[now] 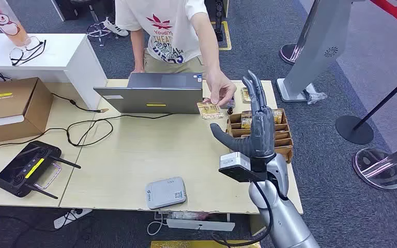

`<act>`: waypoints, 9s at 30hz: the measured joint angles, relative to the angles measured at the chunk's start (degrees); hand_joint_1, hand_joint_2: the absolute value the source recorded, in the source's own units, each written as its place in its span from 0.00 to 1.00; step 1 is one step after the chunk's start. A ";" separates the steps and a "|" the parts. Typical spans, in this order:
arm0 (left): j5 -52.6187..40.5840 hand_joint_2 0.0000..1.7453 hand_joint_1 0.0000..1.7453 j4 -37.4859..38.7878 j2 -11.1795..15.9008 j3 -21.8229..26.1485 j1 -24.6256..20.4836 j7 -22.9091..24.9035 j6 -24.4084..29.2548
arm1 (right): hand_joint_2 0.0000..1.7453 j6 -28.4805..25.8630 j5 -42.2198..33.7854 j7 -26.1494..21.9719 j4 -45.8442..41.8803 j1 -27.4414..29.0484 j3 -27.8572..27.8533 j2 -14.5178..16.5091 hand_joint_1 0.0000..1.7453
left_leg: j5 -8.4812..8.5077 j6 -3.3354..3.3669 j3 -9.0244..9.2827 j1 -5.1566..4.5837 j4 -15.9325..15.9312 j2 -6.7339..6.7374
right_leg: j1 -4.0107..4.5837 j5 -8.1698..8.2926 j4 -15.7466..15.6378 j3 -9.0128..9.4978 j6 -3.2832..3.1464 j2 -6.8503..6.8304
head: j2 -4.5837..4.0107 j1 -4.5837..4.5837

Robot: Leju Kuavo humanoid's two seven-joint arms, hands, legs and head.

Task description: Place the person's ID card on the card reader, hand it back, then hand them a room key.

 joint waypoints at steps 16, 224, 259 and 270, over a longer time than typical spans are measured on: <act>0.32 0.00 0.00 0.00 0.03 0.03 -0.14 0.01 0.17 | 1.00 -10.35 23.28 -2.61 6.26 -2.29 -0.54 0.12 0.00 | 0.00 0.00 -0.02 0.00 0.00 -0.01 | 0.00 0.00 0.00 0.00 0.00 -0.01 | 0.00 0.00; -2.29 0.00 0.00 0.00 0.23 -0.46 -1.04 0.87 -1.69 | 1.00 36.75 -37.10 7.65 58.99 -20.10 31.45 2.77 1.00 | 0.03 -0.01 0.02 0.00 0.03 0.00 | 0.00 0.04 0.01 0.01 -0.01 0.01 | 0.00 0.00; -1.63 0.00 0.00 0.00 0.33 -0.46 -1.00 1.17 -1.54 | 1.00 37.27 -30.82 8.20 57.12 -21.63 35.95 3.87 1.00 | 0.03 -0.01 0.01 0.01 0.03 0.00 | 0.01 0.04 0.01 0.02 -0.01 0.00 | 0.00 0.00; -1.61 0.00 0.00 0.00 0.55 -0.46 -1.00 1.18 -1.55 | 1.00 37.41 -29.38 9.27 56.01 -22.44 38.58 3.99 1.00 | 0.03 -0.01 0.01 0.01 0.03 0.00 | 0.01 0.04 0.01 0.02 -0.01 0.00 | 0.00 0.00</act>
